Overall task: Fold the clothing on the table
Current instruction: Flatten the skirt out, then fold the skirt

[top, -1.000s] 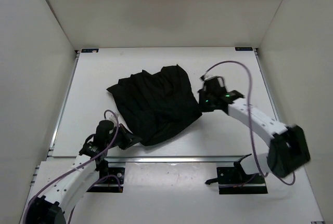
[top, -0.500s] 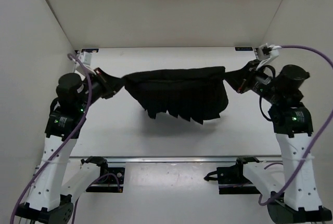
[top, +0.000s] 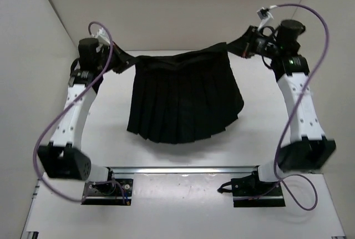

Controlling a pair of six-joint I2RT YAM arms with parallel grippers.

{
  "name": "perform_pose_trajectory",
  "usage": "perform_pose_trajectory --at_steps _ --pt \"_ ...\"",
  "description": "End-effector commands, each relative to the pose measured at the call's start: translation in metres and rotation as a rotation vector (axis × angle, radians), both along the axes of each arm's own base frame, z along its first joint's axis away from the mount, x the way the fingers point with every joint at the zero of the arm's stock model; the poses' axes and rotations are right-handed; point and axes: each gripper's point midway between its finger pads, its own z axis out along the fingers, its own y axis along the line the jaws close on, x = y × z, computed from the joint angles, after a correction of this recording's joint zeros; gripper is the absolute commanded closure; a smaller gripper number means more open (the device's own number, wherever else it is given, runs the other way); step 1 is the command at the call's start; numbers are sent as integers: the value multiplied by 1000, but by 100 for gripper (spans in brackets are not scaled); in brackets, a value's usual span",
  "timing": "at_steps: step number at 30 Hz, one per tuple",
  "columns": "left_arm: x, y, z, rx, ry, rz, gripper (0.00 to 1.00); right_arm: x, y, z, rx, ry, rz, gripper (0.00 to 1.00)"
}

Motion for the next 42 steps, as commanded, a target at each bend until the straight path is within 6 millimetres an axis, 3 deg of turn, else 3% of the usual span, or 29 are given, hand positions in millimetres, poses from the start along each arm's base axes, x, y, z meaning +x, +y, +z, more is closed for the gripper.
perform_pose_trajectory --at_steps 1,2,3,4,6,7,8,10,11,12,13,14,15,16,17,18,20,21,23,26,32,37,42 --pt "12 12 107 -26 -254 -46 100 -3 4 89 -7 -273 70 100" --pt "12 14 131 -12 -300 -49 100 -2 0 104 -27 -308 39 100" --pt "11 14 143 5 -312 -51 100 -3 -2 110 -31 -316 31 100" --pt "14 28 149 29 -324 -11 100 5 -13 101 -28 -300 10 100" --pt "8 24 137 37 -318 -34 100 13 -21 73 -5 -228 23 100" --pt "6 23 115 25 -282 -38 100 16 -24 48 15 -169 35 99" --pt "4 19 101 21 -267 -47 100 12 -24 38 24 -145 42 100" --pt "-6 17 27 -27 -146 -42 100 20 -28 -27 49 -10 25 100" --pt "-17 3 3 -42 -105 -87 100 17 -30 -38 49 9 7 100" --pt "-25 0 -39 -57 -34 -87 100 16 -29 -74 52 89 -2 100" --pt "-39 -4 -89 -65 72 -95 100 13 -30 -88 45 107 -21 100" --pt "-48 -7 -104 -70 88 -96 100 5 -29 -118 37 166 -45 100" --pt "-75 -9 -161 -60 199 -88 100 -13 -22 -165 23 262 -60 100" --pt "-93 -8 -197 -49 273 -76 100 -26 -18 -198 5 336 -63 100" --pt "-113 -6 -227 -49 334 -78 83 -41 -16 -228 -26 419 -90 95" --pt "-124 -7 -241 -67 379 -79 55 -45 -23 -240 -52 446 -153 77" --pt "-159 -9 -270 -97 442 -99 36 -76 -25 -285 -124 580 -213 65" --pt "-164 -8 -275 -91 451 -90 31 -79 -31 -287 -163 556 -258 62" --pt "-183 -10 -283 -65 459 -92 27 -102 -34 -309 -236 610 -293 50" --pt "-193 -8 -285 -30 451 -59 25 -117 -39 -325 -280 646 -336 42" --pt "-210 -9 -301 5 495 -54 24 -137 -34 -366 -387 730 -341 41" --pt "-228 -14 -314 65 545 -84 25 -141 -39 -385 -438 767 -336 42" --pt "-244 -16 -326 101 593 -113 29 -140 -35 -390 -438 767 -321 44"
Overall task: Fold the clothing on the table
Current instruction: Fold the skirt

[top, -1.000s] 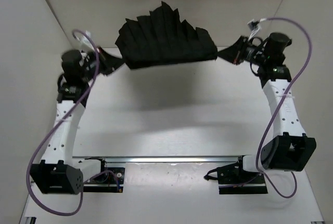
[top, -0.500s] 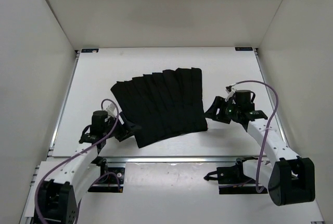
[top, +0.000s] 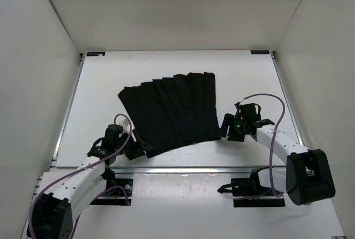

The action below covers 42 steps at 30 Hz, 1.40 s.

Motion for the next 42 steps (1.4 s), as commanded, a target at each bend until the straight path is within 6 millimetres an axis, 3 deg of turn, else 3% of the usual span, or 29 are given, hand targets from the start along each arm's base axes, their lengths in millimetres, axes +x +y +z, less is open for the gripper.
perform_pose_trajectory --at_steps 1,4,7,10,11,12,13,15,21,24,32,35,42 --pt "-9 9 -16 80 42 16 30 8 -1 -2 -21 -47 15 43" --pt "-12 3 -20 78 62 0 35 8 -3 -7 -31 -50 8 44" --pt "-13 -6 -25 99 82 -34 50 9 2 -9 -20 -52 25 44" --pt "-14 -14 -30 120 93 -80 76 9 4 -14 -18 -37 28 46" --pt "-10 -14 -30 133 82 -78 93 9 4 -17 -18 -33 28 51" --pt "-7 -15 -30 134 74 -78 100 8 4 -20 -25 -21 39 63" --pt "-4 -14 -30 141 73 -77 100 9 5 -19 -25 -26 51 69" --pt "5 -9 -25 167 54 -68 100 8 3 -20 -40 -26 55 99" --pt "20 15 -1 252 0 -41 100 13 5 16 -11 -89 55 100" --pt "18 19 10 251 -15 -42 100 11 6 34 -3 -122 79 100" --pt "3 20 33 212 -53 -57 100 -27 15 63 59 -152 144 100" --pt "-2 20 52 187 -81 -55 100 -41 19 84 93 -214 165 100" --pt "-9 21 98 125 -159 -34 100 -78 7 118 186 -239 131 100"
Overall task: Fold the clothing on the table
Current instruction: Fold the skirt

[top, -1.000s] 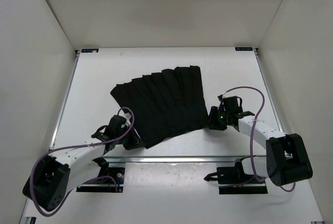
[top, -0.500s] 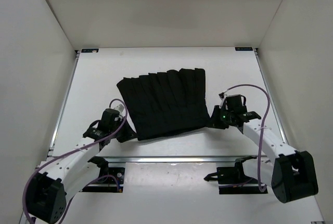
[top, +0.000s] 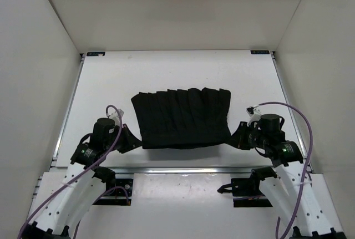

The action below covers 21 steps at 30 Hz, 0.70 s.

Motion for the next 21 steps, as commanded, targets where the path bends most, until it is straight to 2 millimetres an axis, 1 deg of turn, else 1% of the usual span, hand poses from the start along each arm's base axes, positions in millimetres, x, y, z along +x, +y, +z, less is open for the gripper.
perform_pose_trajectory --at_steps 1,2,3,5,6,7,8,9,10,11,12,13,14,15,16,17,18,19,20,21 --pt "-6 1 27 -21 -20 1 100 -20 -4 25 30 10 2 100" --pt "-5 -1 38 -36 -35 -2 100 -25 -5 31 23 17 2 100" --pt "-4 2 43 -27 -47 6 100 -26 -5 32 15 26 -1 100" --pt "2 4 59 -9 -66 2 100 -30 -5 51 5 15 2 100" --pt "5 5 63 -1 -76 6 100 -29 -7 54 -10 9 -6 100" --pt "11 6 71 8 -98 8 100 -27 -9 59 -29 14 -12 100" --pt "20 9 76 25 -98 14 100 -24 -13 64 -45 10 -19 100" --pt "26 6 79 21 -92 8 100 -15 -16 66 -61 10 -32 100" --pt "35 6 82 27 -113 4 100 -11 -17 62 -70 38 -28 100" --pt "48 5 83 26 -116 1 100 -2 -18 66 -66 19 -36 100" --pt "54 4 84 17 -112 -2 100 10 -18 64 -67 26 -40 100" --pt "70 6 82 19 -115 9 100 19 -18 58 -72 57 -57 100" --pt "87 4 82 11 -114 8 100 30 -18 60 -78 35 -50 100" --pt "100 1 81 1 -96 4 100 47 -20 54 -97 47 -71 100" --pt "115 2 83 5 -119 21 100 61 -23 45 -103 83 -85 100" --pt "134 1 79 5 -111 30 100 80 -28 45 -95 47 -101 99" --pt "155 1 74 15 -106 36 100 104 -33 42 -45 63 -121 100" --pt "172 3 79 24 -130 49 100 127 -27 36 -12 66 -101 100" --pt "190 5 62 18 -85 61 100 151 -38 23 -3 111 -145 99" --pt "216 4 55 1 -86 70 96 179 -42 37 -9 41 -141 83"
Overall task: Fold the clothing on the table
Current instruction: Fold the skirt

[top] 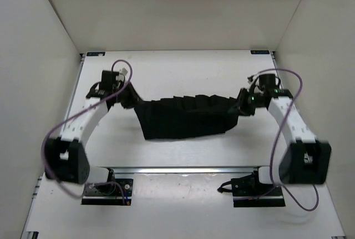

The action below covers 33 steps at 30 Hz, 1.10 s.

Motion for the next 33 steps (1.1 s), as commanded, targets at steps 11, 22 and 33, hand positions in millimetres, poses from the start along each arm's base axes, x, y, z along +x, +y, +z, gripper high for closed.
perform_pose_trajectory --at_steps 11,22,33 --pt "97 24 2 -87 -156 123 47 158 -43 16 -140 -313 -90 35" --pt "-39 17 -80 6 0 82 41 86 -46 -50 -218 -198 -57 37" --pt "13 19 -98 76 -15 127 46 149 1 -27 -223 -455 178 53"
